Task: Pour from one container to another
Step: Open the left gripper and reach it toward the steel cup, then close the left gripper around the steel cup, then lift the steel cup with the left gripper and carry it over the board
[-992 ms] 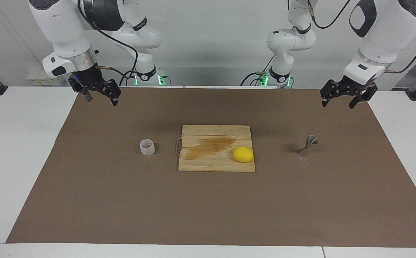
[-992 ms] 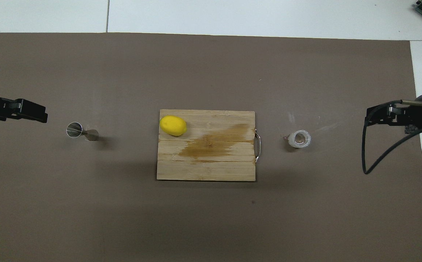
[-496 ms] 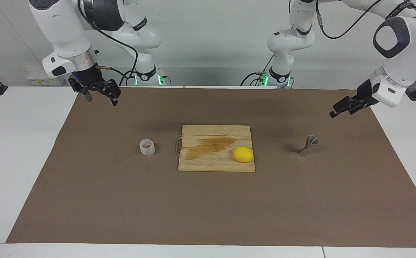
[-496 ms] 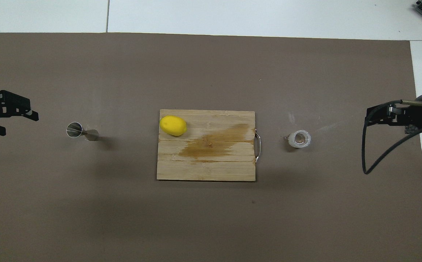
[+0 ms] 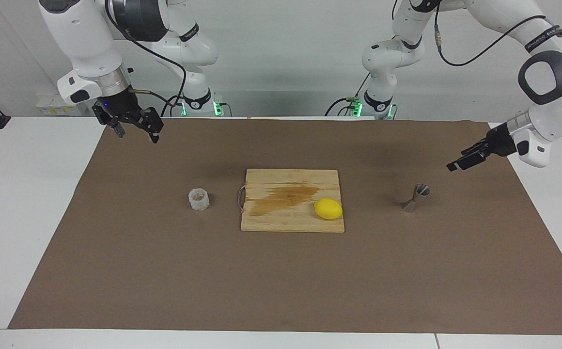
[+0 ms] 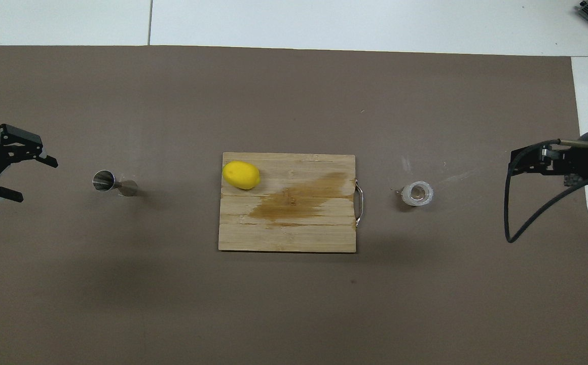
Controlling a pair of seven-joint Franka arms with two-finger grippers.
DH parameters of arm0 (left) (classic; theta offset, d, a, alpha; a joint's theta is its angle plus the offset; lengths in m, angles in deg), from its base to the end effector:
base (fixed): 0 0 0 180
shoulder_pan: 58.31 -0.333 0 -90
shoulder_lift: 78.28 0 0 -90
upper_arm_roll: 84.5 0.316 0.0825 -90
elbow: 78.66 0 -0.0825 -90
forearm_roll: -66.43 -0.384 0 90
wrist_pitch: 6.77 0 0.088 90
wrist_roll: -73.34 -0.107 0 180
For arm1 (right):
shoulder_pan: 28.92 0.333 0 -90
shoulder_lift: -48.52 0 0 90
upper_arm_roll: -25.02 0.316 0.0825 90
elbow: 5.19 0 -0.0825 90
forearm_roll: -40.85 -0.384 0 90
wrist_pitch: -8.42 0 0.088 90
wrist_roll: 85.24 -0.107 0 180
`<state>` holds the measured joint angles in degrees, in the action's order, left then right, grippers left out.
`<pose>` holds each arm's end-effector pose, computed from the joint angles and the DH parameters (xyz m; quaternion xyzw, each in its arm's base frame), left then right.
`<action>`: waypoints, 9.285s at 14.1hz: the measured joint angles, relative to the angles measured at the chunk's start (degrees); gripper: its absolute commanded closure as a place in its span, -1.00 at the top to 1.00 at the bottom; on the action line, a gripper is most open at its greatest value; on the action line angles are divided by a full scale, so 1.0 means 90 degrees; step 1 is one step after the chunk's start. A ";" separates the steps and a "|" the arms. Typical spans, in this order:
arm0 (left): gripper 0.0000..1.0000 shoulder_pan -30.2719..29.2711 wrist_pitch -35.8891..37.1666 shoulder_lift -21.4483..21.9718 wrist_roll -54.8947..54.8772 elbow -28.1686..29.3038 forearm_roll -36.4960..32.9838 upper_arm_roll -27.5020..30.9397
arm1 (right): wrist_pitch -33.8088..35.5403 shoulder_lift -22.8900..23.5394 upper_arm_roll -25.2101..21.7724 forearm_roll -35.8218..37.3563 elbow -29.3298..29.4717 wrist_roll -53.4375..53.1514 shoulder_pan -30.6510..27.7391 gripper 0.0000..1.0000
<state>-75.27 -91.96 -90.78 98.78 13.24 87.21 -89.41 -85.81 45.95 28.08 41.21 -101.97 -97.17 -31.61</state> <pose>0.5857 0.0878 0.4864 0.9122 0.3248 -0.1846 0.1685 0.5453 0.0035 0.5995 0.9949 -0.1005 0.0006 0.0043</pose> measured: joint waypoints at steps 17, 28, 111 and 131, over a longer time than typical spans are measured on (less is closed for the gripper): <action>1.00 -0.1062 0.0138 -0.2210 0.2128 0.0327 0.2710 -0.0035 | 0.0000 0.0000 0.0000 0.0000 0.0000 0.0000 0.0000 1.00; 1.00 -0.1151 0.0208 -0.2344 0.1873 0.0905 0.3931 -0.0099 | 0.0000 0.0000 0.0000 0.0000 0.0000 0.0000 0.0000 1.00; -0.96 -0.1035 0.0522 -0.2417 0.1541 0.1171 0.4891 -0.0524 | 0.0000 -0.0001 0.0000 0.0000 0.0000 0.0000 0.0000 1.00; -1.00 0.1792 -0.1947 -0.0550 0.2122 0.2728 0.7541 -0.0601 | 0.0000 -0.0001 0.0000 0.0000 0.0000 0.0000 0.0000 1.00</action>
<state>-59.14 -109.49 -95.73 117.89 37.79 155.08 -94.82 -85.81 45.95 28.08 41.21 -101.97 -97.17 -31.61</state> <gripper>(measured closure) 0.621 0.000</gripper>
